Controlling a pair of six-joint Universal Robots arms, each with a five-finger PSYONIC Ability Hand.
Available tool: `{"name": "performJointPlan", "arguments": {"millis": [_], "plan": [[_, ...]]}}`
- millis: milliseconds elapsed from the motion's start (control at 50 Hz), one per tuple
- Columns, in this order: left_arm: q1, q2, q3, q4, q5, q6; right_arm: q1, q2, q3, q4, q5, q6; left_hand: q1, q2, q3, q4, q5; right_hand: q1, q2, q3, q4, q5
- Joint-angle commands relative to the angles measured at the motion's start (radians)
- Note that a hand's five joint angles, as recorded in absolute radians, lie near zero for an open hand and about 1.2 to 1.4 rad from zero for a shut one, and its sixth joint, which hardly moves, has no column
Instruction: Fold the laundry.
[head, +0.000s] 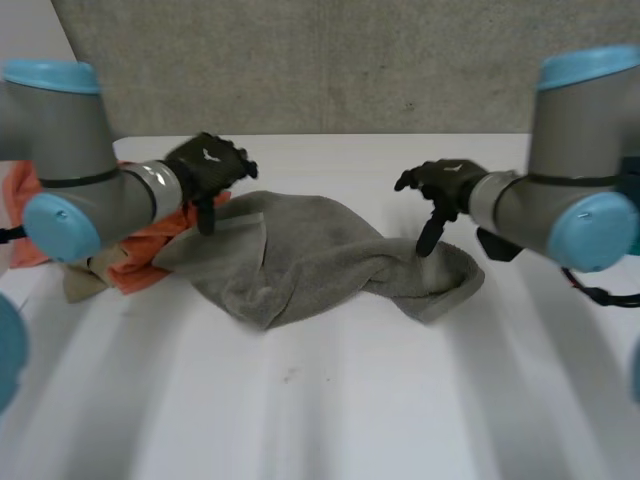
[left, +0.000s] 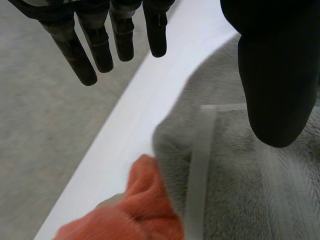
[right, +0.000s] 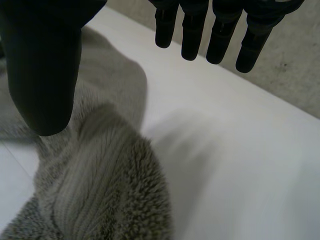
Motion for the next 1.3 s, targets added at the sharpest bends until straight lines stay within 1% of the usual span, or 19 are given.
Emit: {"name": "performJointPlan", "arguments": {"millis": [20, 40, 60, 80, 160, 240, 320, 340, 440, 520, 600, 680, 780, 960, 1120, 1200, 1260, 1280, 1300], "plan": [[-0.041, -0.191, 0.206, -0.12, 0.015, 0.124, 0.072, 0.167, -0.132, 0.008, 0.125, -0.035, -0.031, -0.013, -0.021, -0.013, -0.003, 0.202, 0.199, 0.187, 0.192, 0.18], [-0.052, -0.223, 0.23, -0.132, 0.009, 0.161, 0.078, 0.167, -0.131, 0.008, 0.127, -0.039, -0.031, -0.013, -0.021, -0.013, -0.003, 0.32, 0.317, 0.305, 0.31, 0.297], [-0.055, -0.234, 0.238, -0.135, 0.004, 0.175, 0.084, 0.164, -0.129, 0.008, 0.127, -0.043, -0.031, -0.013, -0.021, -0.013, -0.003, 0.609, 0.606, 0.594, 0.599, 0.586], [-0.061, -0.258, 0.255, -0.138, -0.009, 0.212, 0.089, 0.154, -0.125, 0.008, 0.125, -0.045, -0.031, -0.013, -0.021, -0.013, -0.003, 1.08, 1.077, 1.065, 1.07, 1.057], [-0.072, -0.302, 0.298, -0.138, -0.071, 0.284, 0.092, 0.032, -0.053, 0.006, 0.088, -0.042, 0.031, 0.048, 0.041, 0.049, 0.058, 1.085, 1.082, 1.07, 1.075, 1.062], [-0.081, -0.315, 0.321, -0.134, -0.099, 0.275, 0.083, -0.135, 0.129, -0.04, 0.022, -0.046, 0.274, 0.292, 0.284, 0.292, 0.301, 1.085, 1.082, 1.07, 1.075, 1.062], [-0.086, -0.317, 0.321, -0.127, -0.106, 0.252, 0.069, -0.307, 0.309, -0.17, -0.034, -0.08, 0.858, 0.875, 0.867, 0.875, 0.885, 1.085, 1.082, 1.07, 1.075, 1.062], [-0.084, -0.315, 0.32, -0.118, -0.111, 0.245, 0.063, -0.353, 0.367, -0.233, -0.036, -0.103, 1.097, 1.115, 1.107, 1.115, 1.124, 1.085, 1.082, 1.07, 1.075, 1.062], [-0.077, -0.288, 0.33, -0.029, -0.189, 0.212, 0.043, -0.393, 0.444, -0.35, 0.024, -0.183, 1.099, 1.117, 1.109, 1.117, 1.127, 1.085, 1.082, 1.07, 1.075, 1.062], [-0.069, -0.204, 0.364, 0.191, -0.292, 0.122, 0.041, -0.347, 0.382, -0.432, 0.119, -0.27, 1.099, 1.117, 1.109, 1.117, 1.127, 1.085, 1.082, 1.07, 1.075, 1.062], [-0.063, -0.132, 0.395, 0.351, -0.324, 0.022, 0.049, -0.258, 0.239, -0.632, 0.205, -0.315, 1.099, 1.117, 1.109, 1.117, 1.127, 1.085, 1.082, 1.07, 1.075, 1.062], [-0.043, 0.005, 0.392, 0.567, -0.404, -0.227, 0.052, -0.188, 0.148, -1.08, 0.306, -0.289, 1.099, 1.117, 1.109, 1.117, 1.127, 1.085, 1.082, 1.07, 1.075, 1.062], [-0.032, 0.088, 0.329, 0.604, -0.435, -0.386, 0.08, -0.195, 0.212, -1.31, 0.292, -0.253, 1.099, 1.117, 1.109, 1.117, 1.127, 1.085, 1.082, 1.07, 1.075, 1.062], [-0.005, 0.149, 0.035, 0.568, -0.367, -0.469, 0.075, -0.266, 0.458, -1.287, 0.226, -0.25, 1.099, 1.117, 1.109, 1.117, 1.127, 1.085, 1.082, 1.07, 1.075, 1.062], [0.026, 0.174, -0.301, 0.489, -0.336, -0.423, 0.011, -0.289, 0.719, -1.004, 0.122, -0.301, 1.099, 1.117, 1.109, 1.117, 1.127, 1.085, 1.082, 1.07, 1.075, 1.062], [0.041, 0.197, -0.45, 0.459, -0.28, -0.374, -0.029, -0.289, 0.826, -0.8, 0.047, -0.406, 1.099, 1.117, 1.109, 1.117, 1.127, 1.085, 1.082, 1.07, 1.075, 1.062], [0.049, 0.221, -0.503, 0.449, -0.255, -0.354, -0.048, -0.295, 0.823, -0.701, 0.039, -0.476, 1.099, 1.117, 1.109, 1.117, 1.127, 1.081, 1.078, 1.066, 1.071, 1.059], [0.052, 0.24, -0.525, 0.443, -0.241, -0.343, -0.058, -0.306, 0.803, -0.645, 0.044, -0.509, 1.099, 1.117, 1.109, 1.117, 1.127, 0.747, 0.744, 0.732, 0.737, 0.724], [0.054, 0.249, -0.536, 0.44, -0.238, -0.339, -0.064, -0.313, 0.79, -0.617, 0.047, -0.514, 1.099, 1.117, 1.109, 1.117, 1.127, 0.558, 0.555, 0.543, 0.548, 0.535]]}}
